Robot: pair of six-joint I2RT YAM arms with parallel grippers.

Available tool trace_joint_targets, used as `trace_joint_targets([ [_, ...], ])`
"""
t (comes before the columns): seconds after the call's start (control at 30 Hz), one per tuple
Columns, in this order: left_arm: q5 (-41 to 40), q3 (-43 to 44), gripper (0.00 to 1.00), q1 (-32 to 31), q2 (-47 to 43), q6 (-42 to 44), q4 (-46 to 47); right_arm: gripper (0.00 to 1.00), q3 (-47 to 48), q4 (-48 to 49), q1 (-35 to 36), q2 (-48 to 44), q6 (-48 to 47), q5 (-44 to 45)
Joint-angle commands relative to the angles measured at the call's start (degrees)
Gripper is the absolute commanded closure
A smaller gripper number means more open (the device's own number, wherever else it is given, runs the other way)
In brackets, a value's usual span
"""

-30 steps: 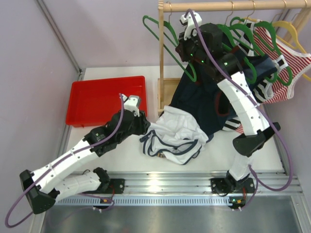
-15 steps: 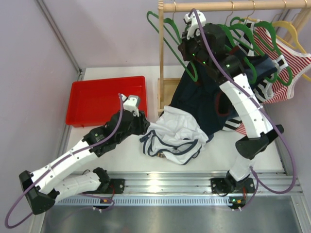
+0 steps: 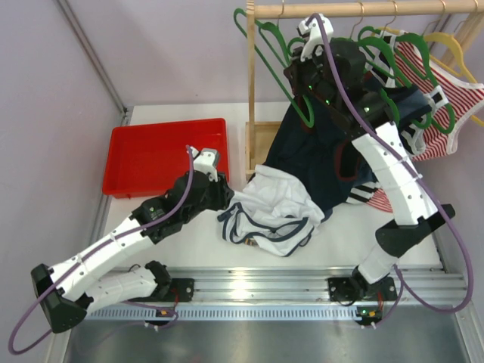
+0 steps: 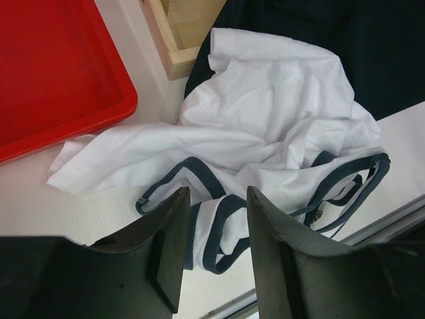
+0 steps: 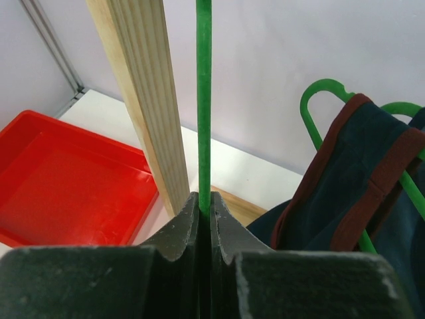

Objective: Place the tank top on the hanger

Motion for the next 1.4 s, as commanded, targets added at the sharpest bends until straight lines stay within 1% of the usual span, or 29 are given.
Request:
trace_joint_targets([
  [0.0, 0.1, -0.4, 0.55, 0.0, 0.0, 0.8, 1.8, 1.00, -1.3, 4.9, -0.5, -4.1, 0.7, 0.7],
  [0.13, 0.1, -0.5, 0.55, 0.0, 0.3, 0.5, 1.8, 1.00, -6.3, 6.0, -0.5, -7.2, 0.8, 0.3],
  [0.17, 0.0, -0.4, 0.55, 0.0, 0.4, 0.4, 1.7, 1.00, -7.3, 6.4, -0.5, -8.8, 2.5, 0.1],
  [0.27, 0.1, -0.4, 0.55, 0.0, 1.1, -0.4, 1.4, 1.00, -11.1, 7.0, -0.4, -12.0, 3.6, -0.4],
  [0.47, 0.5, -0.5, 0.55, 0.0, 2.2, -4.1, -2.4, 1.00, -19.3, 4.3, -0.4, -20.7, 7.1, -1.9],
  [0.5, 1.0, -0.9, 0.55, 0.0, 2.2, -4.6, -2.7, 1.00, -20.7, 3.7, -0.4, -22.3, 7.9, -3.6],
  [0.53, 1.7, -1.3, 0.56, -0.1, 2.1, -5.7, -3.0, 1.00, -24.0, 2.5, -0.4, -25.5, 9.5, -4.9],
  [0.6, 4.4, -3.2, 0.57, -0.1, 1.1, -6.6, -3.5, 1.00, -27.8, 1.1, -0.3, -28.9, 11.9, -9.2],
  [0.63, 5.5, -4.7, 0.57, -0.2, 0.7, -7.3, -3.5, 1.00, -31.9, -0.4, -0.2, -32.5, 12.7, -10.5],
  [0.67, 7.8, -5.5, 0.58, -0.2, 0.3, -7.5, -3.6, 1.00, -34.1, -0.9, -0.1, -34.4, 13.5, -12.6],
  [0.7, 8.9, -6.2, 0.59, -0.2, -0.3, -8.1, -3.6, 1.00, -38.5, -1.5, 0.0, -36.1, 15.2, -13.3],
  [0.73, 9.8, -7.6, 0.60, -0.4, -0.7, -8.3, -3.6, 1.00, -40.5, -2.4, 0.3, -39.5, 15.8, -13.8],
  [0.8, 11.2, -8.7, 0.62, -1.4, -0.7, -9.0, -4.3, 1.00, -45.5, -3.2, 0.6, -42.5, 18.1, -15.3],
  [0.9, 8.6, -9.9, 0.64, -4.3, 0.1, -11.6, -6.1, 1.00, -50.5, -4.4, 1.4, -48.1, 20.3, -16.2],
  [0.97, 6.8, -10.5, 0.64, -6.5, 0.6, -12.8, -6.4, 1.00, -52.0, -5.5, 1.9, -49.6, 20.8, -16.5],
  [1.1, 3.2, -10.3, 0.63, -8.9, 2.3, -15.1, -6.3, 1.00, -55.3, -6.7, 2.5, -53.0, 21.5, -18.0],
  [1.27, 1.6, -9.4, 0.63, -10.4, 6.5, -14.7, -5.6, 1.00, -56.1, -9.5, 2.7, -54.4, 20.1, -16.9],
  [1.37, -0.9, -8.7, 0.63, -10.9, 8.2, -14.7, -6.4, 1.00, -55.9, -10.3, 2.7, -54.7, 19.9, -17.0],
])
